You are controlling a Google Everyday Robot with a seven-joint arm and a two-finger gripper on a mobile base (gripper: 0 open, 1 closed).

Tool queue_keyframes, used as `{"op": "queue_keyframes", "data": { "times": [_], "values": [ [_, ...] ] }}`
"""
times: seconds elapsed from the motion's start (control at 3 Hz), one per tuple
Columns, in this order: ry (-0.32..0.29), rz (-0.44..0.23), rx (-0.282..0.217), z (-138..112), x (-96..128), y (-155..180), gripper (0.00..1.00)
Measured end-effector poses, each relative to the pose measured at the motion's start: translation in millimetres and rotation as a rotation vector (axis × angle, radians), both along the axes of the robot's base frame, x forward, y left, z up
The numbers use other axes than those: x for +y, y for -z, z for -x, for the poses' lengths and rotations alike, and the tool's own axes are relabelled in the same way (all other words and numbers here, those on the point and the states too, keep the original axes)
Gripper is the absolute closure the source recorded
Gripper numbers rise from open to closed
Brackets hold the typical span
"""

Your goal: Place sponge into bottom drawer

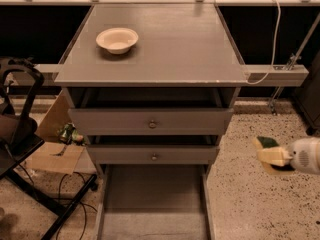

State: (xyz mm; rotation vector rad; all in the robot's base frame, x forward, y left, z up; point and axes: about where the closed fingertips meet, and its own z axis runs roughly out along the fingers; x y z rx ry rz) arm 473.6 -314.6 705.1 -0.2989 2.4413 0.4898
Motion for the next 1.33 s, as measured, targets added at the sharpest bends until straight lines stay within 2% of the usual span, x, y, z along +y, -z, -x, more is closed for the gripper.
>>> {"op": "queue_keyframes", "data": {
  "times": [0.33,0.67,1.0,1.33],
  "values": [
    [-0.022,-0.015,0.023,15.2,21.5,83.4,1.0],
    [-0.065,-0.047,-0.002,28.2,50.1,158.7,1.0],
    [-0.065,-0.047,-0.002,28.2,50.1,158.7,1.0],
    [-0.128,-0.047,-0.018,16.5,86.0,176.8,1.0]
  ]
}}
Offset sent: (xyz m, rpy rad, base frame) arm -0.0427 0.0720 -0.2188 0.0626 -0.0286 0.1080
